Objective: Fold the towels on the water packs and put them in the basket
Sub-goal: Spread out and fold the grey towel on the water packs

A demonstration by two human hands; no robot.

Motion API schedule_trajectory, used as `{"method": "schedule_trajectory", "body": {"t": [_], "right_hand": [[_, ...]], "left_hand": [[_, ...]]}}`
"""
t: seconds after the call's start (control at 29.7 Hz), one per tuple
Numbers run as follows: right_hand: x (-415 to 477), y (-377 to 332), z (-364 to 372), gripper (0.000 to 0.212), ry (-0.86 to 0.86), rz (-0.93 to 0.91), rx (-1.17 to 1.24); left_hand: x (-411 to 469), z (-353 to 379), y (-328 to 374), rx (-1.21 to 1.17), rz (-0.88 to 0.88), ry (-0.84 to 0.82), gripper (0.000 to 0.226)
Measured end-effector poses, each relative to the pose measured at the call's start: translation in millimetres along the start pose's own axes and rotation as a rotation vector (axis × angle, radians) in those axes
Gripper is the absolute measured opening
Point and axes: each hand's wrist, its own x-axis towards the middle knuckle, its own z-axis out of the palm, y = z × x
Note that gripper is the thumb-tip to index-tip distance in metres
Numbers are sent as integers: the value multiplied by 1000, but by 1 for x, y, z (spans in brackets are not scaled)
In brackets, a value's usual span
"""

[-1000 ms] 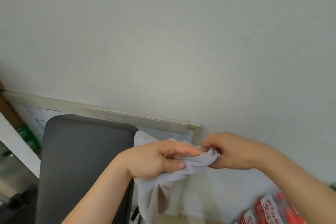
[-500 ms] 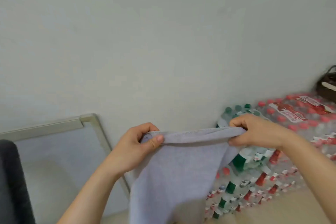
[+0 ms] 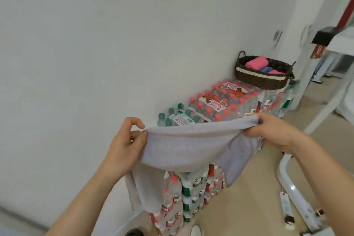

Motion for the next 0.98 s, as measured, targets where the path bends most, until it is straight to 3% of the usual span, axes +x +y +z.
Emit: {"method": "schedule_trajectory", "body": {"t": [0.1,0.17,0.3,0.54,0.64,0.71,0.77,0.88,0.98], "right_hand": [[33,20,-19,23,185,127,332],[65,27,-29,26,299,132,386],[138,26,-43,20,436,4,129],[251,32,-45,24,457,-230,-299],[282,47,-33,21,375,-204,-468],[297,55,-27,20,299,-189,-571],[311,60,-26,19,238,-238,-670],[322,62,-31,23,96,-354,-760],[330,65,-40,31,9,-517,-716]], "left_hand": [[35,28,-6,103,122,-62,31],[61,47,-15,214,221,-136,38],[124,82,-52,387,243,-165,52],[226,127,-106,645,121,-54,65],[247,150,-129,916,-36,-211,59],[255,169,-136,1036,-38,-275,55],[268,192,-130,904,49,-246,45],[301,237,-97,526,160,-255,37],[340,288,-66,298,154,-473,50]]}}
